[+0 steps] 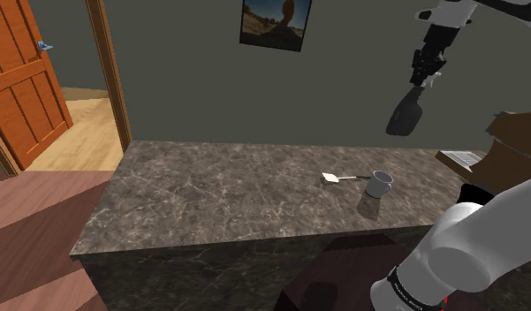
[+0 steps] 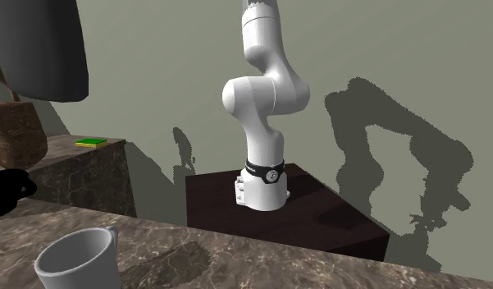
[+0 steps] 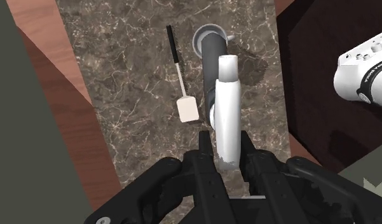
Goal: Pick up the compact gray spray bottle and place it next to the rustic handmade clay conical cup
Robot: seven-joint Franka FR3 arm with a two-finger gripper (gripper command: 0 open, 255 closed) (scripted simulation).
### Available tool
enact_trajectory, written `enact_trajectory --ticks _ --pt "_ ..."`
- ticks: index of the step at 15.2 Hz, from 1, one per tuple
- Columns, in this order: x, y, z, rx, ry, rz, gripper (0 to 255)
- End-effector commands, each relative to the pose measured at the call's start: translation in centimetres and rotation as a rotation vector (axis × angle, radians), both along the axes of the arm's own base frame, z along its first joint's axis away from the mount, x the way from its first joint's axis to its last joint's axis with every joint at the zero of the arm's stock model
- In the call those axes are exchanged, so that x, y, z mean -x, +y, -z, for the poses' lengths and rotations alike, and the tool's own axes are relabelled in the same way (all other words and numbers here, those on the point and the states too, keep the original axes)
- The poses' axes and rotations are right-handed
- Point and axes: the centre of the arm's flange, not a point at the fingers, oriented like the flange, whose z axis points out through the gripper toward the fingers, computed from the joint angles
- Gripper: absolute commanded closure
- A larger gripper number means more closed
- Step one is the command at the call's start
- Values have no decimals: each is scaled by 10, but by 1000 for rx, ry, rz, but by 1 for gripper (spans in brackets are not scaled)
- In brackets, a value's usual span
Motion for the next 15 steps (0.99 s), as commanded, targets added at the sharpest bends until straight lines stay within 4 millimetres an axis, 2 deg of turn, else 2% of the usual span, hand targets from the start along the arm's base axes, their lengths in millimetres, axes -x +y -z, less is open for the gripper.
enact_trajectory --ticks 1,15 --pt "16 -22 -4 0 0 -2 255" --pt "125 -172 -5 0 0 -2 255"
